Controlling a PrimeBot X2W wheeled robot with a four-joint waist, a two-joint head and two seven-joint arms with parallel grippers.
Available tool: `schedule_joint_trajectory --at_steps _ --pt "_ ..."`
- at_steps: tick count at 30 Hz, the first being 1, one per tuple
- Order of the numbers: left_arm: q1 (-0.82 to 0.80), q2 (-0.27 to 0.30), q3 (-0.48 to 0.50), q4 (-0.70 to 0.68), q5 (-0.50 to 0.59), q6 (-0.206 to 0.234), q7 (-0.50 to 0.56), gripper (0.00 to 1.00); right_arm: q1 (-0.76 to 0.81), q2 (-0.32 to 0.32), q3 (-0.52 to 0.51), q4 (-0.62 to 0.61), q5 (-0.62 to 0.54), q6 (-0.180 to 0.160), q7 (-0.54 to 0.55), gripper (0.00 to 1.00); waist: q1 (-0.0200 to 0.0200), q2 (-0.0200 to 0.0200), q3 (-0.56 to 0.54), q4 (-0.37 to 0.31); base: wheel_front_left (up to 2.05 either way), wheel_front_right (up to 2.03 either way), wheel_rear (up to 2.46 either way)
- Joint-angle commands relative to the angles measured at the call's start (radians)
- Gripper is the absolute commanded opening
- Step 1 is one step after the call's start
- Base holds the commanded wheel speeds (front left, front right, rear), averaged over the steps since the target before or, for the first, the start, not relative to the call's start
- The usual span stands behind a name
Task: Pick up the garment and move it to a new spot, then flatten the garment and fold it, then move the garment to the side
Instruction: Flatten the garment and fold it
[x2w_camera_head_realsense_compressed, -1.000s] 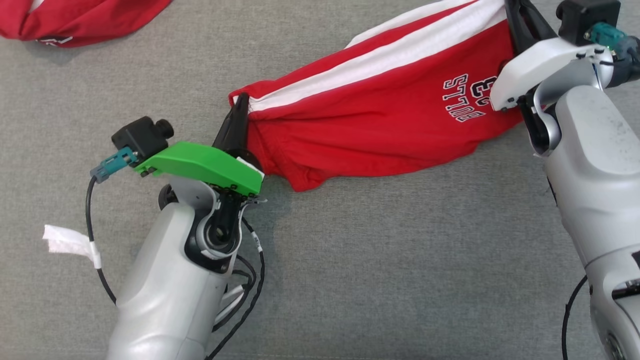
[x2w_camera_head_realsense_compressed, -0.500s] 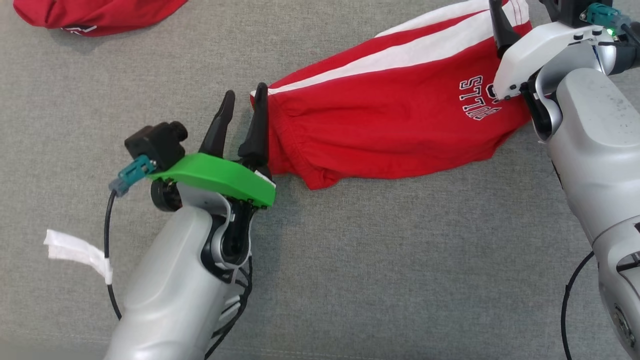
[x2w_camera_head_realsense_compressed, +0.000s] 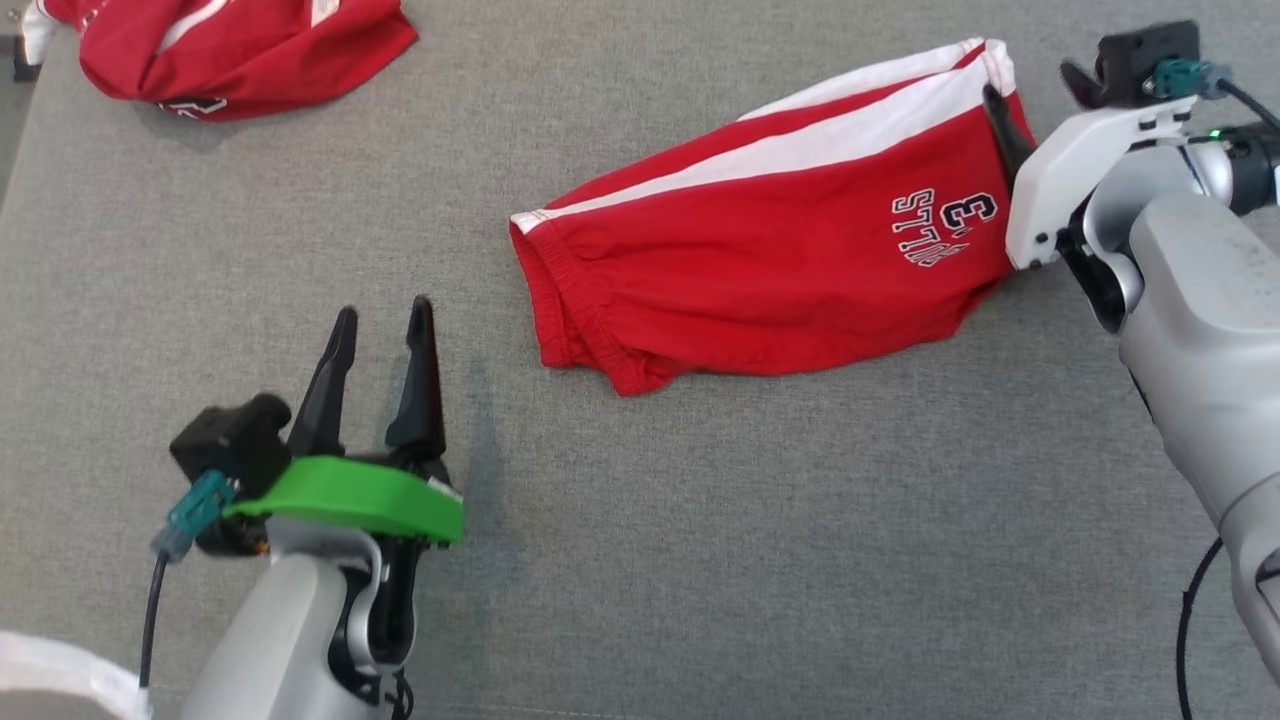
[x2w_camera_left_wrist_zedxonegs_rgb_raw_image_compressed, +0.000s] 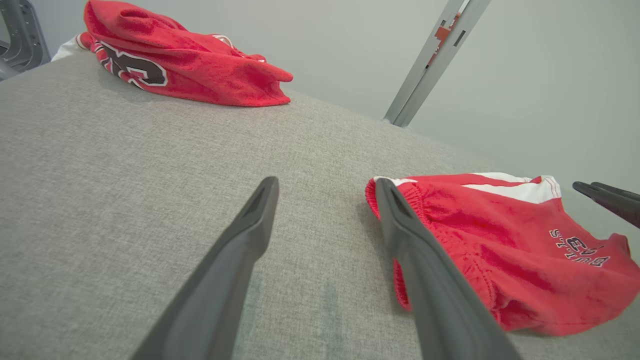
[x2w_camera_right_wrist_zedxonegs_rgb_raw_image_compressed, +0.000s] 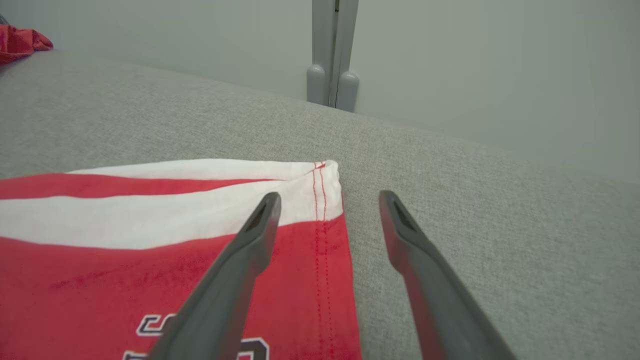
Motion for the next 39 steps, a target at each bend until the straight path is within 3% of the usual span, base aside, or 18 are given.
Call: schedule_joint_trajectory --at_steps 1,8,17,18,19,21,22,30,39 --pt "0.036 0.007 0.016 -0.013 0.019 0.007 -0.002 1.00 0.022 -0.018 0.018 -0.009 0.034 -0.002 0.038 1.00 0.0000 0.0000 -0.031 -0.008 0.00 0.00 0.00" --pt "0.121 -0.021 0.088 -0.071 0.032 0.008 -0.001 1.00 0.070 -0.062 0.069 -0.007 0.144 -0.002 0.195 1.00 0.0000 0.0000 -0.036 0.013 0.00 0.00 0.00" --pt "0.135 -0.038 0.107 -0.078 0.061 -0.009 -0.002 1.00 0.100 -0.052 0.084 0.019 0.232 -0.001 0.288 1.00 0.0000 0.0000 -0.020 0.053 0.00 0.00 0.00" --pt "0.136 -0.039 0.109 -0.076 0.061 -0.010 -0.002 1.00 0.103 -0.049 0.089 0.018 0.237 -0.001 0.295 0.82 0.0000 0.0000 -0.022 0.055 0.00 0.00 0.00" --pt "0.138 -0.039 0.112 -0.074 0.063 -0.011 -0.002 1.00 0.108 -0.044 0.095 0.016 0.244 -0.001 0.301 0.47 0.0000 0.0000 -0.025 0.055 0.00 0.00 0.00" --pt "0.141 -0.039 0.117 -0.072 0.065 -0.014 -0.002 1.00 0.111 -0.041 0.104 0.010 0.254 -0.001 0.299 0.24 0.0000 0.0000 -0.031 0.054 0.00 0.00 0.00" --pt "0.143 -0.039 0.119 -0.072 0.066 -0.017 -0.002 1.00 0.111 -0.042 0.107 0.008 0.258 -0.001 0.293 0.00 0.0000 0.0000 -0.035 0.052 0.00 0.00 0.00" --pt "0.150 -0.035 0.111 -0.067 0.078 -0.031 -0.002 1.00 0.129 -0.038 0.102 -0.004 0.298 -0.002 0.201 0.00 0.0000 0.0000 -0.084 0.011 0.00 0.00 0.00" --pt "0.170 -0.022 0.105 -0.061 0.081 -0.022 0.004 1.00 0.251 -0.077 0.081 -0.079 0.381 -0.002 0.065 0.00 0.0000 0.0000 -0.135 -0.083 0.00 0.00 0.00"
